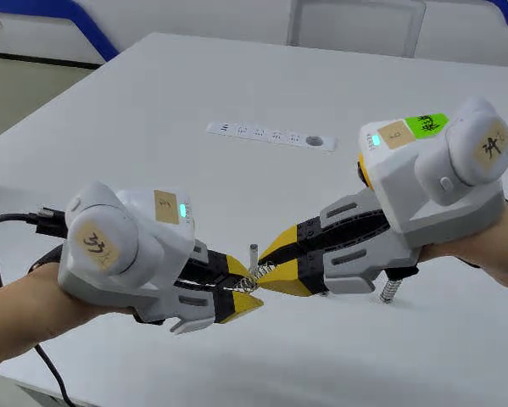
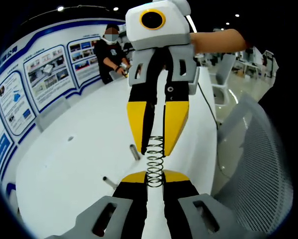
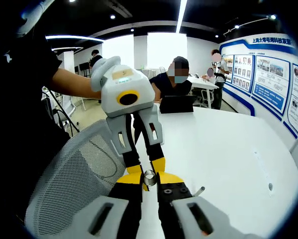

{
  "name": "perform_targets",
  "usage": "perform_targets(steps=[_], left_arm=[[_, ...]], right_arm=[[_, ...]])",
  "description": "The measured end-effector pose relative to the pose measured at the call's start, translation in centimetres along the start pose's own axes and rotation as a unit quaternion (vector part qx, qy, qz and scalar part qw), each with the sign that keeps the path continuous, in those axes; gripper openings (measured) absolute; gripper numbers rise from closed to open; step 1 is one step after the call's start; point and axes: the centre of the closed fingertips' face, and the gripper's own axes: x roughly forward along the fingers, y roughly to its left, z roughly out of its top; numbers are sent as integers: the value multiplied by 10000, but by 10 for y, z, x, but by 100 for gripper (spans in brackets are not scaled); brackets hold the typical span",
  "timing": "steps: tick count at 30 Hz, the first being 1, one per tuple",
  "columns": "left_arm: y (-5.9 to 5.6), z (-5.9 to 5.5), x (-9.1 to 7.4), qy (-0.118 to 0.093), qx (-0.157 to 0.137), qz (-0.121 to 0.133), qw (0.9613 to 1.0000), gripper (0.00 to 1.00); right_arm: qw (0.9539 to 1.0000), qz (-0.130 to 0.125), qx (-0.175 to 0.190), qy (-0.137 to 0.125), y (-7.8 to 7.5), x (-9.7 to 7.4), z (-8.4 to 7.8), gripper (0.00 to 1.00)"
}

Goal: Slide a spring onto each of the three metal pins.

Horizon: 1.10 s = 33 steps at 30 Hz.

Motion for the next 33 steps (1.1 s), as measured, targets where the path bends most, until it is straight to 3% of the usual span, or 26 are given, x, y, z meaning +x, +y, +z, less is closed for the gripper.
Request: perform_targets(steps=[15, 22, 29, 31, 33], left_arm=[[-5, 1, 2, -122, -116, -46, 9998, 10], [-2, 3, -2, -334, -357, -24, 9988, 11], [7, 1, -4, -412, -422, 208, 9980, 12], [12, -1, -6, -445, -529, 268, 9972, 15], [16, -2, -10, -493, -636, 301, 9963, 25]], right_arm=[[9996, 101, 120, -221, 5, 9, 13, 11], [9995, 31, 179, -263, 2, 11, 18, 10], [9998, -38, 141, -131, -6, 16, 19, 10], [9998, -82, 131, -116, -10, 16, 20, 10], [9997, -121, 127, -146, -14, 15, 24, 10]])
